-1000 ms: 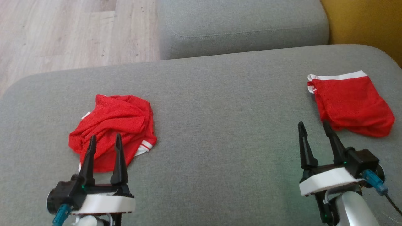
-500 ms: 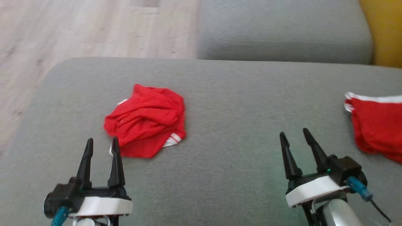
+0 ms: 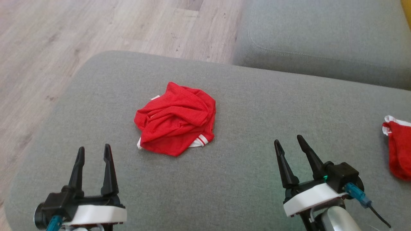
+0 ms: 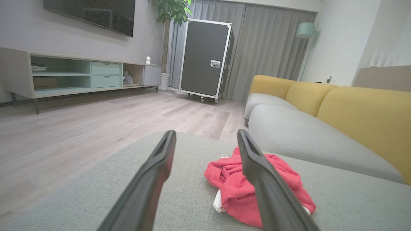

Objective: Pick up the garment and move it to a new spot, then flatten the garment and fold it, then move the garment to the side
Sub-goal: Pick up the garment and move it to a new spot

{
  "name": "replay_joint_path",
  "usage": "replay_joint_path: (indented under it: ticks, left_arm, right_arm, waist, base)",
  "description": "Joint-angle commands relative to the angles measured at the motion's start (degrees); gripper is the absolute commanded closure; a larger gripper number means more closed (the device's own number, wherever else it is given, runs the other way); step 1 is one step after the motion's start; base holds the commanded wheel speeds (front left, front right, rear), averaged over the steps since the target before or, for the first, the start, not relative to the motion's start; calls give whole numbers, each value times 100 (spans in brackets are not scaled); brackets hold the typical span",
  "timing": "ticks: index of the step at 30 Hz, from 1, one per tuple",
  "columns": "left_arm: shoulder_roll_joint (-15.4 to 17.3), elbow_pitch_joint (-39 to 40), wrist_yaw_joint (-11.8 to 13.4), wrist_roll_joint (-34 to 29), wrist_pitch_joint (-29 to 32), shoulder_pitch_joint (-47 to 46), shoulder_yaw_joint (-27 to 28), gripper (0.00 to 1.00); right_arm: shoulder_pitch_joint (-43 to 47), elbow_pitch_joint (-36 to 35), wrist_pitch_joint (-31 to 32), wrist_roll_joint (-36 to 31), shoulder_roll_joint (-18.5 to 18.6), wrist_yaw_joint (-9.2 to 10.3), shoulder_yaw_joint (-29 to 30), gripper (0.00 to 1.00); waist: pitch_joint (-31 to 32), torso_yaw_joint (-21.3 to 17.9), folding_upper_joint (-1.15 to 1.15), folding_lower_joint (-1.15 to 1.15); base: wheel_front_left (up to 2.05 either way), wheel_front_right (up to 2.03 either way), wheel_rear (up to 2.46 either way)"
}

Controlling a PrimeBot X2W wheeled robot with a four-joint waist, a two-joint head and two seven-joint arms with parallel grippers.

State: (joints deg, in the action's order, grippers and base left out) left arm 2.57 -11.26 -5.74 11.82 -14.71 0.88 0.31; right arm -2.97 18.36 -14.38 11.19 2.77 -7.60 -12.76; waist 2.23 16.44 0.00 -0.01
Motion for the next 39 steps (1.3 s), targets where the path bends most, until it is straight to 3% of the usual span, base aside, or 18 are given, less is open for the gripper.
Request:
replay_joint_path:
  ticks: [1, 5, 10, 13, 15, 16, 21, 27, 31, 39]
  left_arm:
    - [48, 115, -29, -100, -29, -288, 211, 0]
    - [89, 32, -71, -226, -29, -611, 150, 0]
    - [305, -518, -141, -379, 81, -1332, -368, 0]
    - [499, -864, -167, -439, 424, -1960, -954, 0]
    - [684, -1079, -171, -318, 725, -2381, -1633, 0]
    - [684, -1079, -171, -318, 725, -2381, -1633, 0]
    - [1225, -1543, -173, 255, 1330, -3325, -3047, 0]
    - [1595, -2017, -174, 866, 1598, -4066, -4108, 0]
    - [1690, -2398, -174, 1101, 1571, -4358, -4408, 0]
    - [1573, -3136, -174, 1298, 1266, -4669, -4637, 0]
  right_arm:
    - [-225, -142, -62, 45, 10, 11, -133, 0]
    - [-302, -167, -62, 18, 10, 11, -77, 0]
    - [-437, -230, -62, -77, 10, 11, 45, 0]
    - [-525, -278, -62, -153, 10, 11, 115, 0]
    - [-588, -301, -62, -204, 10, 11, 143, 0]
    - [-588, -301, -62, -204, 10, 11, 143, 0]
    - [-767, -343, -62, -270, 10, 11, 190, 0]
    - [-942, -386, -62, -293, 10, 11, 218, 0]
    - [-999, -396, -62, -306, 10, 11, 256, 0]
    - [-1076, -426, -62, -293, 10, 11, 343, 0]
  waist:
    - [-64, -42, 0, 1]
    - [-298, -131, 0, 1]
    - [-682, -236, 0, 1]
    - [-916, -282, 0, 1]
    - [-1058, -322, 0, 1]
    - [-1058, -322, 0, 1]
    - [-1353, -459, 0, 1]
    - [-1629, -651, 0, 1]
    - [-1754, -763, 0, 1]
    - [-1893, -917, 0, 1]
  base:
    - [0, 0, 0]
    - [0, 0, 0]
    - [0, 0, 0]
    - [0, 0, 0]
    - [0, 0, 0]
    - [0, 0, 0]
    - [0, 0, 0]
    - [0, 0, 0]
    - [0, 0, 0]
    - [0, 0, 0]
